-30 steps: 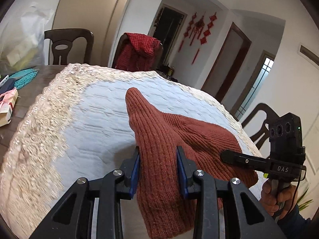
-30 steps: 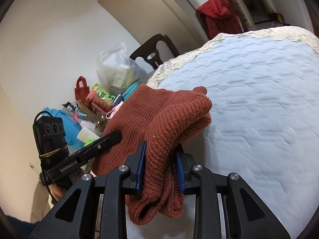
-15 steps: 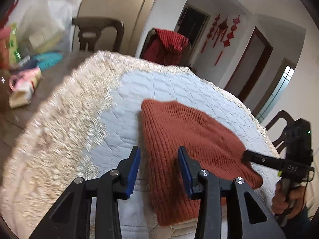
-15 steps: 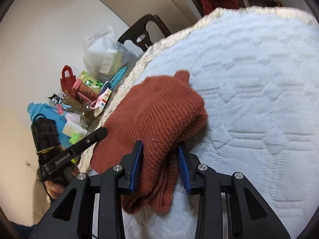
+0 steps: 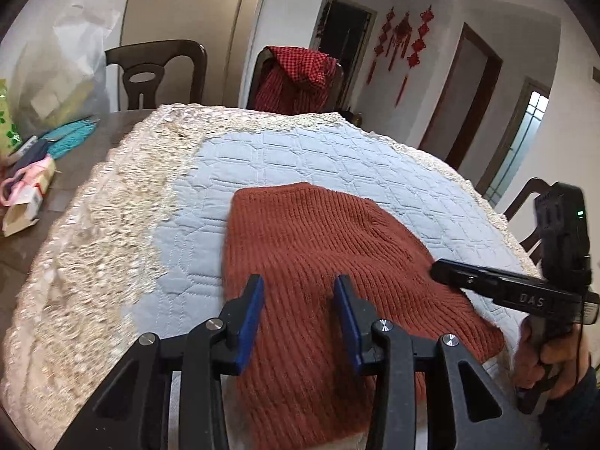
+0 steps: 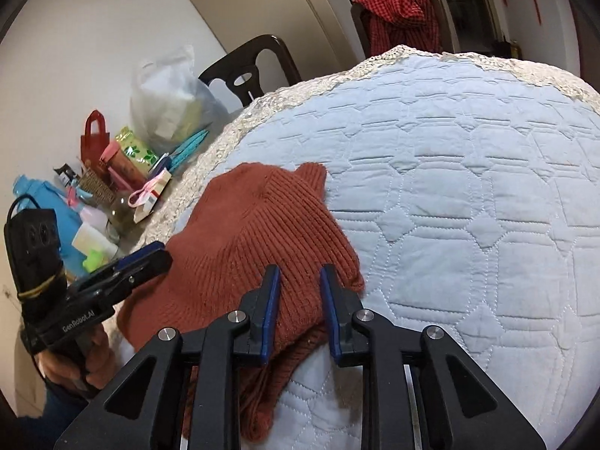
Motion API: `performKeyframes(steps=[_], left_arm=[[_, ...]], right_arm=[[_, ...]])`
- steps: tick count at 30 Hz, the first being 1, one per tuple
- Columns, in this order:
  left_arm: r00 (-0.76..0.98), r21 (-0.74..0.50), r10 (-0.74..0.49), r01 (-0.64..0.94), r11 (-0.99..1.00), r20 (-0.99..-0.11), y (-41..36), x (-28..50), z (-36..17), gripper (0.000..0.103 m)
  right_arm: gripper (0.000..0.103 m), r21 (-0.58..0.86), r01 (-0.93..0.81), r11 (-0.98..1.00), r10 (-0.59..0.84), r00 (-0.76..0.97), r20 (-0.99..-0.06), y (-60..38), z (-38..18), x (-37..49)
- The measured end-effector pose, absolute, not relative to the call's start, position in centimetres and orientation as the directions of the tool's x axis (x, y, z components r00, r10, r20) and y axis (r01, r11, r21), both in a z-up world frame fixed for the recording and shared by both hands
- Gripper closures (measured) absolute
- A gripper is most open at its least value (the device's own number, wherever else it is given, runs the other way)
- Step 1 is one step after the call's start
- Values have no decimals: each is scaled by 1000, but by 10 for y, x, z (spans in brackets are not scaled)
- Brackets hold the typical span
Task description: Fold small clothes
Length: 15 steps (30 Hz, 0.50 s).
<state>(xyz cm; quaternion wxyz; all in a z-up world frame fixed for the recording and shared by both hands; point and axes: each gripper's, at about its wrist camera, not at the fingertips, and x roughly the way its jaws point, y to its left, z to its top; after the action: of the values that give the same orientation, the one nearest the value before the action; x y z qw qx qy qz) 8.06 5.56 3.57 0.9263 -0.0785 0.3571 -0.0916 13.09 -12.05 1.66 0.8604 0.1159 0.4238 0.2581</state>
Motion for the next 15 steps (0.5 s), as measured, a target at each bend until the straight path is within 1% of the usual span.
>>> performKeyframes(steps=[2,4,7,9,12,13,15], left_arm=[[734,-174,-188,97,980,-653,53,71,41,61],[739,-144,-155,79,986,-656,51,59,45,61],[746,-127,-129,60,990,-654,47,40,46,61],[742,-128,-131,61,990,-657,44,32,44,61],[730,-98,-101,47,994,-676,41,31,32,61],[728,-89,-91,42,995,-679,40,31,29,60],[732,-81,-85,41,996,-676,40,30,28,60]], right_arm=[[81,385,-359,850,525,522,-673,-119,27,121],[81,369,-408,836,545,532,-647,-117,42,102],[81,325,-464,824,553,535,-639,-109,51,79],[81,284,-496,821,543,523,-657,-98,49,68],[81,209,-503,839,484,513,-709,-87,31,63],[81,203,-492,847,470,511,-720,-87,24,65],[81,229,-482,846,484,513,-708,-91,23,66]])
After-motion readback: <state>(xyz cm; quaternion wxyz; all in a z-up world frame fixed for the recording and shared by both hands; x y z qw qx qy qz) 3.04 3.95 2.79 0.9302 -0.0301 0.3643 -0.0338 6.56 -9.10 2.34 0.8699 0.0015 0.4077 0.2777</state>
